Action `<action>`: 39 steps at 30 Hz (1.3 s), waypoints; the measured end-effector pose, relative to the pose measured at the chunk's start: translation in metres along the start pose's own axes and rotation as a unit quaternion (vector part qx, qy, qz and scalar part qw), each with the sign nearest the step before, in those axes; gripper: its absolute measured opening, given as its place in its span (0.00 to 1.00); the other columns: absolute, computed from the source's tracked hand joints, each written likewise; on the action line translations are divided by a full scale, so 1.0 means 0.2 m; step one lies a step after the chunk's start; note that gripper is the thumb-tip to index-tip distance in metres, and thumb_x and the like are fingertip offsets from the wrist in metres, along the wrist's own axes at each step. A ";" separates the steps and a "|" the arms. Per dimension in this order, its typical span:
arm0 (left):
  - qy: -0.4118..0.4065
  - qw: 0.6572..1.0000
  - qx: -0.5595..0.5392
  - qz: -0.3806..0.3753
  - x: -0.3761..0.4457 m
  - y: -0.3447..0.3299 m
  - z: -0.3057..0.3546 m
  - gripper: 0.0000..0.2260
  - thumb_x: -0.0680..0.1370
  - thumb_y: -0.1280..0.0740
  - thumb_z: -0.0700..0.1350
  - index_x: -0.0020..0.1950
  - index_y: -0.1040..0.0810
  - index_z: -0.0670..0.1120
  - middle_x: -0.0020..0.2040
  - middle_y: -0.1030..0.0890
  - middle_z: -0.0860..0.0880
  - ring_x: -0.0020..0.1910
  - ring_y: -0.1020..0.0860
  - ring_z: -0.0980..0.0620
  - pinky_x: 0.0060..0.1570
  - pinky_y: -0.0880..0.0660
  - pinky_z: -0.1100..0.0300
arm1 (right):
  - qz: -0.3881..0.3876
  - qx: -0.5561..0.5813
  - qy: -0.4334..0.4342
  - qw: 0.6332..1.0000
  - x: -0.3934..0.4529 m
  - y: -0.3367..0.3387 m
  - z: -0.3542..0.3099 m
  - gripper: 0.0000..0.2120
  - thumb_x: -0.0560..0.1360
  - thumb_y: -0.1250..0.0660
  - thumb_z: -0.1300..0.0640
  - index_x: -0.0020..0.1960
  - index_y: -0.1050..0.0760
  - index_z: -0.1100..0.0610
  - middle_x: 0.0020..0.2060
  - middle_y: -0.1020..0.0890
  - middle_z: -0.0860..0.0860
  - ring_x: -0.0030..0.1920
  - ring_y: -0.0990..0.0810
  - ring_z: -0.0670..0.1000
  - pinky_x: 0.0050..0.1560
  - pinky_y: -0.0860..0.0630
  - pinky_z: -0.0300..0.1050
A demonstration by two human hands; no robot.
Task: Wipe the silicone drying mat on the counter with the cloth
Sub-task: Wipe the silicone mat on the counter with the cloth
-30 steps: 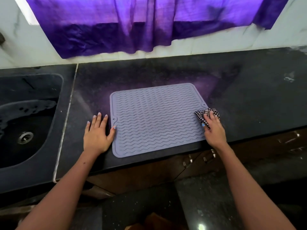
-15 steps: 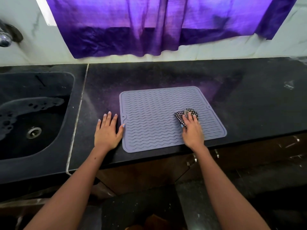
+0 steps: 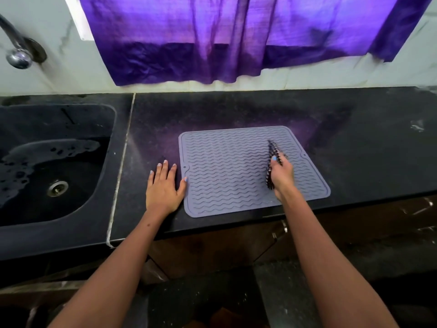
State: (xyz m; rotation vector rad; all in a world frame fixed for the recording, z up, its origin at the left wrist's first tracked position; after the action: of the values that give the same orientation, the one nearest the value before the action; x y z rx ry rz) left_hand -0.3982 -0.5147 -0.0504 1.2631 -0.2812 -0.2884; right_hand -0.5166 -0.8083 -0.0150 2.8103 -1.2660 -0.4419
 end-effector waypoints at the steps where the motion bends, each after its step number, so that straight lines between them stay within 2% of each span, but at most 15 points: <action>1: -0.001 1.000 0.001 -0.002 0.00 0.00 0.00 0.33 0.76 0.58 0.63 0.77 0.44 0.46 0.78 0.48 0.44 0.77 0.52 0.47 0.75 0.56 0.50 | -0.018 -0.048 0.031 0.998 -0.04 -0.06 -0.04 0.21 0.81 0.45 0.61 0.73 0.36 0.54 0.72 0.34 0.50 0.69 0.33 0.52 0.70 0.36 0.45; 3: -0.003 1.000 0.001 -0.003 0.00 0.00 0.00 0.32 0.78 0.57 0.62 0.77 0.45 0.46 0.78 0.48 0.44 0.77 0.52 0.47 0.75 0.56 0.50 | -0.090 -0.190 0.111 0.971 -0.15 -0.23 -0.08 0.22 0.80 0.44 0.62 0.74 0.39 0.54 0.75 0.43 0.49 0.75 0.42 0.52 0.71 0.44 0.45; 5: -0.003 1.000 -0.003 0.001 0.00 0.00 -0.01 0.33 0.77 0.58 0.63 0.76 0.44 0.46 0.78 0.47 0.44 0.77 0.51 0.47 0.75 0.56 0.50 | -0.162 -0.371 0.165 0.899 -0.26 -0.38 0.02 0.24 0.80 0.44 0.59 0.75 0.43 0.54 0.77 0.50 0.50 0.77 0.51 0.53 0.75 0.51 0.50; 7: -0.003 1.000 0.000 0.000 0.00 0.00 -0.01 0.34 0.75 0.59 0.63 0.76 0.44 0.46 0.78 0.48 0.44 0.77 0.52 0.48 0.75 0.56 0.51 | -0.144 -0.519 0.238 0.808 -0.31 -0.44 0.11 0.27 0.80 0.44 0.55 0.76 0.49 0.53 0.77 0.55 0.52 0.77 0.57 0.53 0.76 0.57 0.50; 9: 0.000 1.000 0.005 0.003 0.00 -0.01 -0.01 0.34 0.75 0.58 0.63 0.76 0.44 0.46 0.78 0.47 0.44 0.77 0.51 0.48 0.74 0.56 0.51 | -0.124 -0.547 0.268 0.783 -0.31 -0.43 0.13 0.29 0.79 0.44 0.54 0.77 0.51 0.52 0.77 0.56 0.52 0.77 0.58 0.52 0.76 0.59 0.48; 13: 0.003 1.000 0.006 0.014 0.00 0.00 0.00 0.33 0.76 0.57 0.62 0.76 0.42 0.46 0.77 0.46 0.44 0.77 0.50 0.48 0.74 0.56 0.51 | -0.176 -0.518 0.247 0.800 -0.26 -0.44 0.10 0.27 0.79 0.43 0.58 0.76 0.47 0.50 0.77 0.53 0.48 0.77 0.55 0.50 0.76 0.53 0.50; 14: 0.004 1.000 0.007 0.016 0.00 0.01 0.00 0.33 0.76 0.57 0.62 0.76 0.42 0.46 0.77 0.46 0.44 0.77 0.50 0.48 0.74 0.55 0.51 | -0.191 -0.483 0.222 0.825 -0.23 -0.44 0.10 0.26 0.79 0.42 0.60 0.75 0.44 0.50 0.77 0.50 0.47 0.76 0.51 0.49 0.75 0.49 0.51; 17: 0.002 1.000 0.009 0.016 0.00 0.01 0.00 0.29 0.79 0.53 0.61 0.76 0.42 0.46 0.77 0.46 0.44 0.77 0.50 0.48 0.75 0.54 0.50 | -0.208 -0.204 0.055 0.955 -0.14 -0.37 0.07 0.20 0.80 0.43 0.63 0.71 0.34 0.54 0.72 0.34 0.50 0.59 0.26 0.48 0.58 0.28 0.45; 20: 0.001 1.000 0.005 0.007 -0.01 0.01 0.01 0.28 0.80 0.52 0.59 0.76 0.44 0.46 0.78 0.47 0.44 0.77 0.51 0.48 0.75 0.55 0.50 | -0.155 0.058 -0.056 0.985 -0.11 -0.31 0.02 0.17 0.81 0.46 0.62 0.68 0.32 0.62 0.65 0.26 0.58 0.55 0.23 0.52 0.60 0.27 0.46; 24: 0.000 1.000 0.000 -0.003 -0.01 0.01 0.00 0.28 0.80 0.52 0.59 0.77 0.45 0.46 0.78 0.48 0.44 0.77 0.53 0.48 0.75 0.57 0.50 | -0.154 -0.166 0.094 0.969 -0.32 -0.43 -0.07 0.21 0.80 0.44 0.63 0.72 0.36 0.57 0.72 0.35 0.53 0.70 0.34 0.54 0.68 0.37 0.45; 26: -0.001 1.000 0.002 -0.005 -0.01 0.00 0.00 0.28 0.81 0.52 0.59 0.77 0.46 0.46 0.78 0.49 0.44 0.77 0.53 0.48 0.75 0.57 0.51 | -0.208 -0.347 0.188 0.895 -0.45 -0.57 0.02 0.24 0.80 0.43 0.61 0.75 0.41 0.53 0.76 0.44 0.51 0.75 0.42 0.56 0.70 0.41 0.47; 28: -0.001 1.000 0.003 -0.005 0.00 0.00 0.00 0.28 0.81 0.52 0.59 0.77 0.45 0.46 0.78 0.49 0.44 0.77 0.53 0.48 0.75 0.58 0.51 | -0.180 -0.505 0.281 0.796 -0.52 -0.63 0.11 0.27 0.80 0.44 0.56 0.76 0.48 0.53 0.77 0.52 0.52 0.77 0.53 0.54 0.75 0.52 0.49; 29: 0.001 1.000 0.004 -0.003 0.00 0.00 0.00 0.28 0.81 0.52 0.59 0.77 0.46 0.46 0.78 0.49 0.44 0.77 0.53 0.48 0.75 0.58 0.51 | -0.164 -0.521 0.311 0.778 -0.52 -0.63 0.12 0.27 0.80 0.44 0.55 0.77 0.49 0.53 0.77 0.54 0.52 0.77 0.56 0.53 0.76 0.56 0.48; 36: 0.003 1.000 0.011 -0.002 0.00 -0.01 0.00 0.29 0.80 0.56 0.59 0.77 0.46 0.46 0.78 0.49 0.44 0.77 0.53 0.48 0.75 0.58 0.51 | -0.193 -0.477 0.313 0.799 -0.46 -0.63 0.09 0.26 0.78 0.41 0.59 0.75 0.42 0.51 0.77 0.48 0.47 0.77 0.51 0.48 0.74 0.52 0.44; 39: -0.002 1.000 0.016 -0.018 -0.01 -0.01 0.01 0.26 0.82 0.55 0.56 0.77 0.48 0.45 0.78 0.51 0.44 0.77 0.54 0.47 0.75 0.58 0.51 | -0.194 -0.275 0.175 0.925 -0.38 -0.59 0.07 0.22 0.79 0.41 0.63 0.71 0.33 0.52 0.73 0.37 0.46 0.74 0.41 0.48 0.72 0.43 0.44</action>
State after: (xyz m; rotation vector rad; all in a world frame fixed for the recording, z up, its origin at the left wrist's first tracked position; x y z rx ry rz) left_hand -0.4009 -0.5162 -0.0511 1.2994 -0.2676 -0.3183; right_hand -0.4827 -0.6717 -0.0261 2.4768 -0.4220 -0.2322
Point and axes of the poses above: each hand's wrist, its own x-axis towards the middle knuckle, its own y-axis out of the back of the hand, z = x × y, the point moved 9 cm from there along x, towards the middle knuckle
